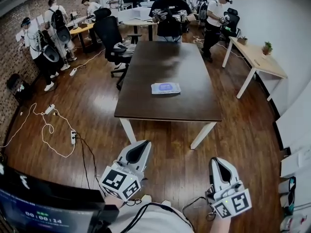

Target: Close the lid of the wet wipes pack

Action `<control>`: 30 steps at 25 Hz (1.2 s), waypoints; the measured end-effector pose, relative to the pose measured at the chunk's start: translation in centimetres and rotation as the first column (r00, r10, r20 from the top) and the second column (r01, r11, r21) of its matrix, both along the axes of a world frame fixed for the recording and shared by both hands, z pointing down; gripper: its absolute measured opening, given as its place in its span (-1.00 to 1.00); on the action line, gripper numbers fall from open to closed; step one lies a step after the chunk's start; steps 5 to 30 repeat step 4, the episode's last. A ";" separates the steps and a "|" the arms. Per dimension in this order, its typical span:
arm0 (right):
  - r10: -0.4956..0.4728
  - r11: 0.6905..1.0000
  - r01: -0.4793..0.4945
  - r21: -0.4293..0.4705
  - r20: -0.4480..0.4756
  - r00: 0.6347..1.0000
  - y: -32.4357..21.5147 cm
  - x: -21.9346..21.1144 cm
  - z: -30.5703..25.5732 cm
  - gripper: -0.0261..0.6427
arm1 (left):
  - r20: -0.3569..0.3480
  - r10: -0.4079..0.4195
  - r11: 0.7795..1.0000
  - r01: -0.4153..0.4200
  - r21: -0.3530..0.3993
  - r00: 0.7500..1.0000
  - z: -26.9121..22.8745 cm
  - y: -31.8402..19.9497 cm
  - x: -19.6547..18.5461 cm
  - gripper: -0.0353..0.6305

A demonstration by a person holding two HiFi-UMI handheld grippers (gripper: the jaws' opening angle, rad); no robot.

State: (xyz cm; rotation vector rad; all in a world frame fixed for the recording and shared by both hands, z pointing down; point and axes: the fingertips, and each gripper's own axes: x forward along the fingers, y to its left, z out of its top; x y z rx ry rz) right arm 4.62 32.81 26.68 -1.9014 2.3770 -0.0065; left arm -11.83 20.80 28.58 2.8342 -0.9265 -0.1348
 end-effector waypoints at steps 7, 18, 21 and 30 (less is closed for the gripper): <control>-0.003 1.000 0.003 -0.007 -0.002 1.000 -0.6 -1.1 0.1 -0.90 | -0.009 0.008 1.000 -0.008 0.003 1.000 0.1 -0.6 -0.8 -0.90; -0.003 1.000 0.003 -0.007 -0.002 1.000 -0.6 -1.1 0.1 -0.90 | -0.009 0.008 1.000 -0.008 0.003 1.000 0.1 -0.6 -0.8 -0.90; -0.003 1.000 0.003 -0.007 -0.002 1.000 -0.6 -1.1 0.1 -0.90 | -0.009 0.008 1.000 -0.008 0.003 1.000 0.1 -0.6 -0.8 -0.90; -0.003 1.000 0.003 -0.007 -0.002 1.000 -0.6 -1.1 0.1 -0.90 | -0.009 0.008 1.000 -0.008 0.003 1.000 0.1 -0.6 -0.8 -0.90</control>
